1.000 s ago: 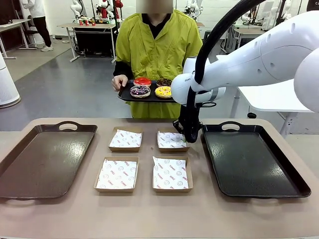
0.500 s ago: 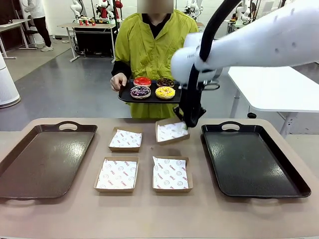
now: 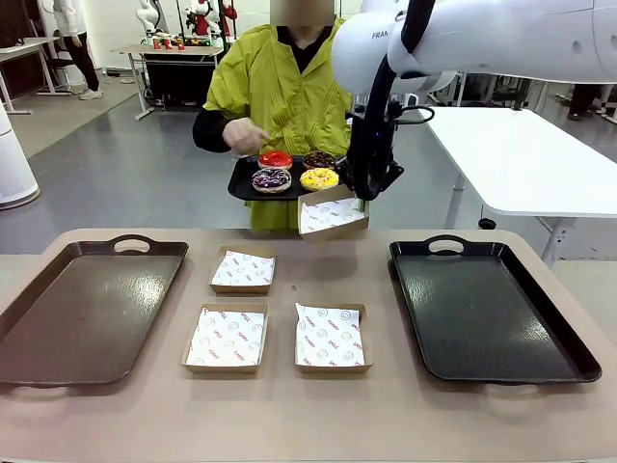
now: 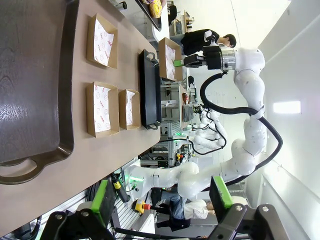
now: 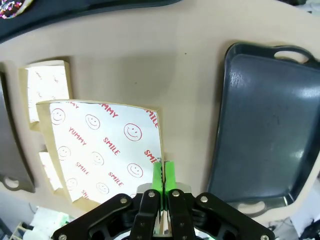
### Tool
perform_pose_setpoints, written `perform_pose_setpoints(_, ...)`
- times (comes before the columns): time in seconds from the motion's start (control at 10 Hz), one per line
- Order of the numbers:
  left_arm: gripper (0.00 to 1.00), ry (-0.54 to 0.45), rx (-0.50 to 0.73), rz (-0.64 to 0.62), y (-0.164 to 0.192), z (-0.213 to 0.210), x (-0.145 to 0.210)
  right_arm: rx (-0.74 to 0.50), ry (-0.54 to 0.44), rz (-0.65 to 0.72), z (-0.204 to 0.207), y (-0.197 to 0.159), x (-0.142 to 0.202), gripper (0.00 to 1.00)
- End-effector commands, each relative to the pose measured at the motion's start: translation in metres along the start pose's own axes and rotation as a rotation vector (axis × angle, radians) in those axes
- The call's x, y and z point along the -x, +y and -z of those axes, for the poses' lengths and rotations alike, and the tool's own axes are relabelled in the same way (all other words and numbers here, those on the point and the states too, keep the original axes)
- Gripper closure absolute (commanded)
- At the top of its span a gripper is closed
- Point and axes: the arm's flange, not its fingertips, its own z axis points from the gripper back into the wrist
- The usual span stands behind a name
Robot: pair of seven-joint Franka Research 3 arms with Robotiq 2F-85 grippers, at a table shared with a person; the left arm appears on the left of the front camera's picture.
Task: Individually package the donuts and arrange them on the tray.
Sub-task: Pick up one Paper togo box, then place the picked Paper togo box on the Handle tray while simultaneously picking up another Paper togo box from the table with the other hand.
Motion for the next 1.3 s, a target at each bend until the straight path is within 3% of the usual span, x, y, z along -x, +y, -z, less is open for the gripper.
perform_pose_setpoints(0.0,0.0,-0.016,0.008,0.011,0.0,0.0,-0.001,-0.016,0.036,0.017,0.011,0.002,-0.012,1.0)
perform_pose_setpoints(0.1,0.0,-0.016,0.008,0.011,0.0,0.0,-0.001,0.0,0.0,0.0,0.0,0.0,0.0,1.0)
perform_pose_setpoints(1.2,0.0,-0.016,0.008,0.011,0.0,0.0,-0.001,0.0,0.0,0.0,0.0,0.0,0.0,1.0)
